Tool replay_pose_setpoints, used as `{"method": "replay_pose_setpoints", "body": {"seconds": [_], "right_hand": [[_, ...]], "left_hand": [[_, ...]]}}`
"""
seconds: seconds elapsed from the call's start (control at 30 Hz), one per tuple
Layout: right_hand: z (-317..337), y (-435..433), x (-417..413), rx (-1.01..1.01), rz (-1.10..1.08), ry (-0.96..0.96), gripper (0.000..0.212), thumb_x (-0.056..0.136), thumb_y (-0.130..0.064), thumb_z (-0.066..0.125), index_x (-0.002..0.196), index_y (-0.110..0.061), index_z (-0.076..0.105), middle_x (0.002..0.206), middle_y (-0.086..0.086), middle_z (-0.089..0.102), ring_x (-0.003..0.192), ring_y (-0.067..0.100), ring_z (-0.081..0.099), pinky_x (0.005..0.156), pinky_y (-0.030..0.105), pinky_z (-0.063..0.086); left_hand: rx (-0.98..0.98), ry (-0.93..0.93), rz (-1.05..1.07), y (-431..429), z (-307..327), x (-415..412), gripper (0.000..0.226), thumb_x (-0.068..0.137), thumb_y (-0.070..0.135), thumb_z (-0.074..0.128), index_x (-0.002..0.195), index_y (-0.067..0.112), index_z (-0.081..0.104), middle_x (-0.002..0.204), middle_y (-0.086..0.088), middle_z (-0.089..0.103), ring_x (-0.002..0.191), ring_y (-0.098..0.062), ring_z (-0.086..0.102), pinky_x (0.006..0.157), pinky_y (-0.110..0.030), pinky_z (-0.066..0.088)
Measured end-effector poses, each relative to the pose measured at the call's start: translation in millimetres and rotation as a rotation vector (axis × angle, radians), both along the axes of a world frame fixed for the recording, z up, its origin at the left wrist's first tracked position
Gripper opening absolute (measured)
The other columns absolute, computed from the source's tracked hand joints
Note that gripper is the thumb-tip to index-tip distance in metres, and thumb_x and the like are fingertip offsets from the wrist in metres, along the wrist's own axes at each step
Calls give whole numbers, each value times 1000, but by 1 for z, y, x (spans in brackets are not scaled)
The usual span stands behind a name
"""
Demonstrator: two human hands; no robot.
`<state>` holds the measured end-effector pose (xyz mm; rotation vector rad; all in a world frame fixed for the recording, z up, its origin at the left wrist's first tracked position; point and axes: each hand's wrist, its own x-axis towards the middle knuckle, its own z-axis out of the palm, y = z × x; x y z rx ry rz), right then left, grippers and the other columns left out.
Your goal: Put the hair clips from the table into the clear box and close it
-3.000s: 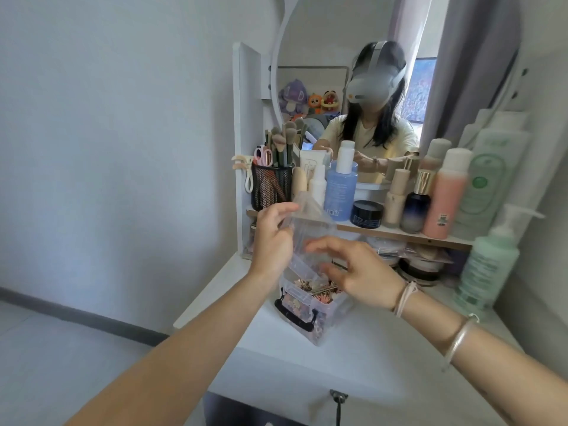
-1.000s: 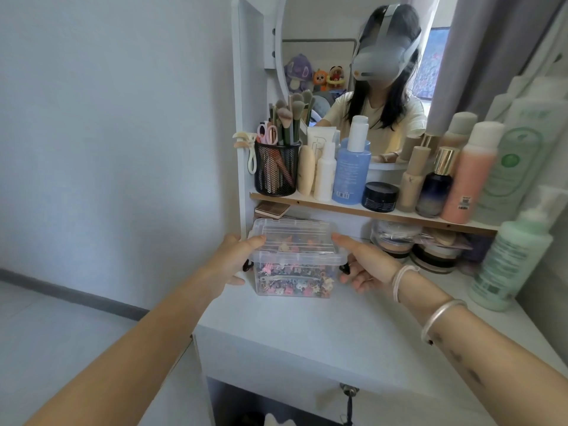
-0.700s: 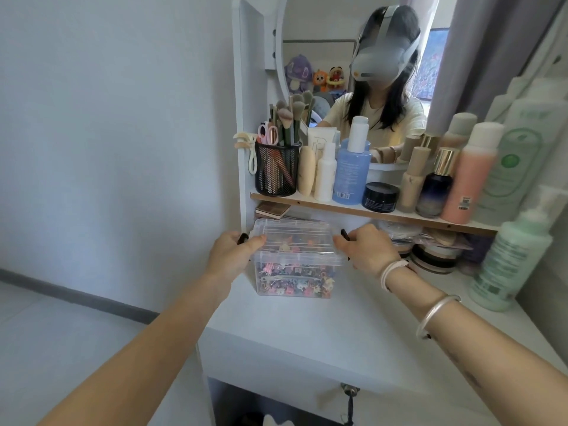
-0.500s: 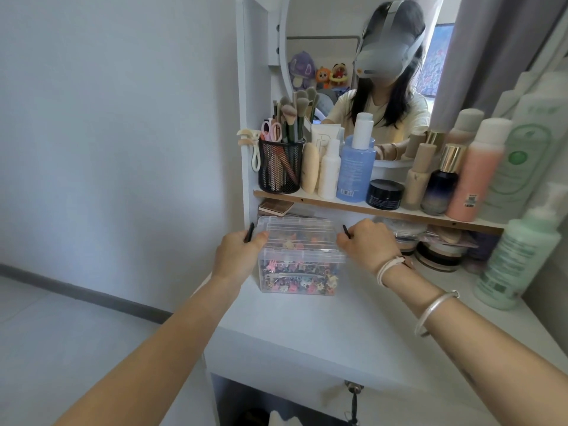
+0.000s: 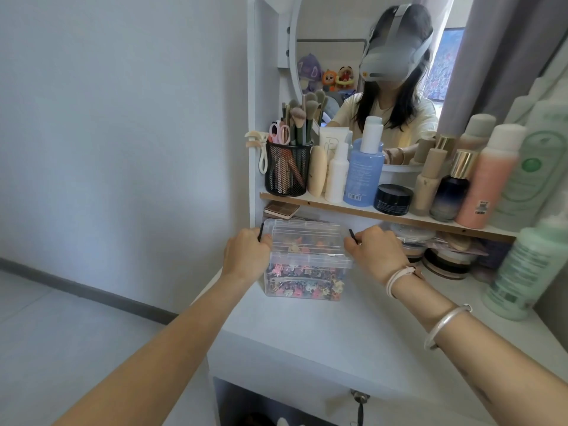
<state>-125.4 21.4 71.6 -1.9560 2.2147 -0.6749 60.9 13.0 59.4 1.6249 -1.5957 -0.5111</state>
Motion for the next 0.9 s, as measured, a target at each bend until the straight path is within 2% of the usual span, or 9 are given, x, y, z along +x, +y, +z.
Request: {"method": "replay_pose_setpoints", "body": {"seconds": [0.17,0.3,0.37,0.43,0.57,0.63,0.73,0.8,0.9], "right_hand": [[-3,-10,20,6,56,-49,33,95,-28,38,75,-6,51,78,16,54,90,38,61,67,30,39],[-6,-22,44,-4,101,-114,33,96,-29,36,82,-7,55,93,19,66,88,35,61,69,32,42],[-6,-27,51,3,113,-129,33,97,-28,35,78,-7,51,83,13,59,79,31,54,66,31,37],[-5,-31,55,12,120,-119,36,97,-27,34,67,-10,43,70,5,47,73,26,46,64,28,32],[-4,-36,61,22,126,-119,39,97,-23,34,59,-19,30,61,-4,34,57,14,38,49,25,25],[-5,-39,61,13,126,-140,38,96,-23,35,59,-20,29,61,-5,34,55,11,35,46,24,22],[-5,-40,61,13,121,-144,37,96,-24,37,60,-20,30,63,-4,37,58,12,36,46,21,21],[-7,-40,62,12,118,-140,35,95,-25,38,61,-19,34,71,2,45,68,20,43,49,26,26],[-3,-36,60,10,128,-218,27,95,-31,39,76,-13,45,78,6,53,76,25,50,54,26,33]], "left_hand": [[48,9,6,-19,-2,20,35,96,22,39,113,3,63,107,-22,66,101,-39,57,84,-38,46],[75,102,3,-32,-1,41,36,97,27,38,118,9,61,111,-13,66,101,-32,59,84,-34,44],[87,153,-14,-35,1,46,37,97,33,38,117,12,61,105,-6,65,92,-24,57,77,-29,40],[89,182,-34,-44,0,50,36,97,33,40,119,14,61,108,-10,66,90,-22,56,77,-26,38],[100,256,-75,-58,0,55,36,94,36,44,116,14,63,115,-14,66,108,-31,60,90,-35,44],[101,309,-105,-62,-2,57,35,93,36,46,113,15,64,115,-14,66,110,-32,59,98,-40,43],[118,347,-135,-65,-5,59,36,92,38,44,110,15,64,114,-16,66,109,-35,60,102,-47,43],[141,341,-129,-65,-5,58,40,95,37,35,117,13,59,121,-17,62,114,-33,56,105,-44,41],[91,254,25,-64,-7,57,45,99,34,27,137,12,34,139,-11,48,126,-28,46,105,-35,34]]}}
